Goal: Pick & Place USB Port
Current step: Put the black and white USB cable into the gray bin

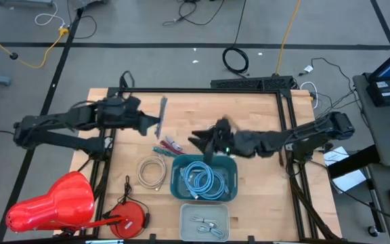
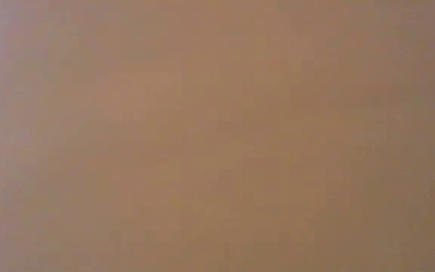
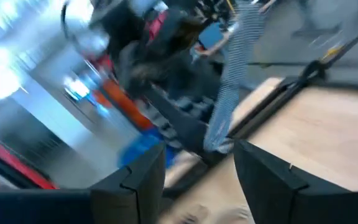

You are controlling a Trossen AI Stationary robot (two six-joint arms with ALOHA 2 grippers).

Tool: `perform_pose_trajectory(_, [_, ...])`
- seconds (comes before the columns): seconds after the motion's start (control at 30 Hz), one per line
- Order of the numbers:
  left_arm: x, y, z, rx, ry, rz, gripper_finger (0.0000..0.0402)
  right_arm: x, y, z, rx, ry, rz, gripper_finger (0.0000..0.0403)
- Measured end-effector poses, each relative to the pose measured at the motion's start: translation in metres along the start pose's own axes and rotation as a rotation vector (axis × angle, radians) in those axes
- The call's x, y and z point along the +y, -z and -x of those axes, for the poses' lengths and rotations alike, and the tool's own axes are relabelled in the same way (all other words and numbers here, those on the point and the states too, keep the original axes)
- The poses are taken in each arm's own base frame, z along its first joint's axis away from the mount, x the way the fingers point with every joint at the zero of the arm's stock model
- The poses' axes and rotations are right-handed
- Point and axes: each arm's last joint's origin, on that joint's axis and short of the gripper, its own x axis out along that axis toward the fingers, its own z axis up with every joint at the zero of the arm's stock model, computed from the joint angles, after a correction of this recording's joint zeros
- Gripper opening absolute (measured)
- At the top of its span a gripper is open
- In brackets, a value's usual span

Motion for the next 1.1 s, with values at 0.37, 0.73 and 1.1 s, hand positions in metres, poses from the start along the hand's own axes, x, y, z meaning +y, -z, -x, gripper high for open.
perform_pose_trajectory(0.37, [-0.047, 0.020, -0.033, -0.024, 0.248, 0.006, 0.0000, -0.056, -0.011, -0.013, -0.085, -0.335, -0.290, 0.0215])
perform_pose_trajectory(0.73, [-0.057, 0.026, -0.072, -0.011, 0.341, 0.054, 0.0000, -0.051, -0.006, -0.013, -0.051, -0.326, -0.268, 0.0220])
perform_pose_trajectory(1.1, [-0.054, 0.021, -0.074, 0.025, 0.389, 0.071, 0.0000, -0.049, -0.003, -0.012, -0.043, -0.328, -0.248, 0.0137])
